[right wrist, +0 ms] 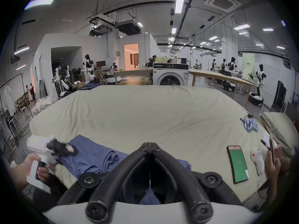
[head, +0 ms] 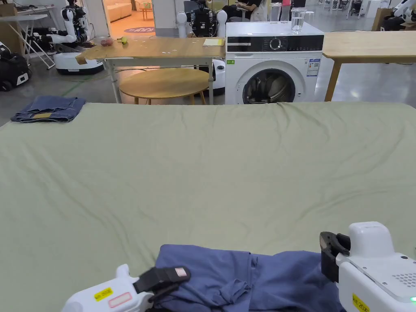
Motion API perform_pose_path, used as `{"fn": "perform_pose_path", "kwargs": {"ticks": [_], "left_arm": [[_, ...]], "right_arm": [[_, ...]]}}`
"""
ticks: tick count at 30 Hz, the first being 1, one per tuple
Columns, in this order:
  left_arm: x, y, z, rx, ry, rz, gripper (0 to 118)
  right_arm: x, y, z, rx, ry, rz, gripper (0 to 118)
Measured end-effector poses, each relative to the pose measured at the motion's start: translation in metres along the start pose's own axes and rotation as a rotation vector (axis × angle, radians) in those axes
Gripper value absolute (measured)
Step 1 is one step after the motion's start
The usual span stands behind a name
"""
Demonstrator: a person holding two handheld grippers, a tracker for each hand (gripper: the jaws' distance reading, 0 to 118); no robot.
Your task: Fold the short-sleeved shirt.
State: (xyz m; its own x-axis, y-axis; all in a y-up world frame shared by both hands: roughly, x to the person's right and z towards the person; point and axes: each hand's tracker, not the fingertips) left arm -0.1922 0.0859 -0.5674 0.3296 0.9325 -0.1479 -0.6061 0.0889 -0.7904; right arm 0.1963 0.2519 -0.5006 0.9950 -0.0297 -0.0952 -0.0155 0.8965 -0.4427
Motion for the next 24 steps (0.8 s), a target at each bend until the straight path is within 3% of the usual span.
{"fn": "perform_pose_path", "kwargs": {"ticks": [1,3,5,12,15,18,24], "left_arm": [[0.002,-0.004,-0.004,0.028,0.119,-0.085,11],[0.009,-0.004,0.009,0.066,0.022,-0.04,10],[0.022,0.002,0.029,0.156,0.113,-0.116,7],[0.092,0.01,0.073,0.296,0.597,-0.834,6],[0.14,-0.032,0.047,0.314,0.582,-1.072,6],[0.176,-0.091,-0.003,0.249,0.511,-1.228,6],[0.152,-0.189,-0.097,0.076,0.565,-1.579,6]], "right_arm": [[0.002,0.001,0.002,0.003,-0.004,0.0,0],[0.008,0.003,0.006,0.008,-0.013,0.001,0],[0.013,0.005,0.008,0.013,-0.024,0.001,0],[0.019,0.005,0.007,0.019,-0.041,-0.018,0],[0.019,0.004,0.004,0.02,-0.048,-0.014,0],[0.023,0.003,0.009,0.024,-0.05,-0.017,0],[0.04,-0.004,0.018,0.015,-0.098,0.005,0]]}}
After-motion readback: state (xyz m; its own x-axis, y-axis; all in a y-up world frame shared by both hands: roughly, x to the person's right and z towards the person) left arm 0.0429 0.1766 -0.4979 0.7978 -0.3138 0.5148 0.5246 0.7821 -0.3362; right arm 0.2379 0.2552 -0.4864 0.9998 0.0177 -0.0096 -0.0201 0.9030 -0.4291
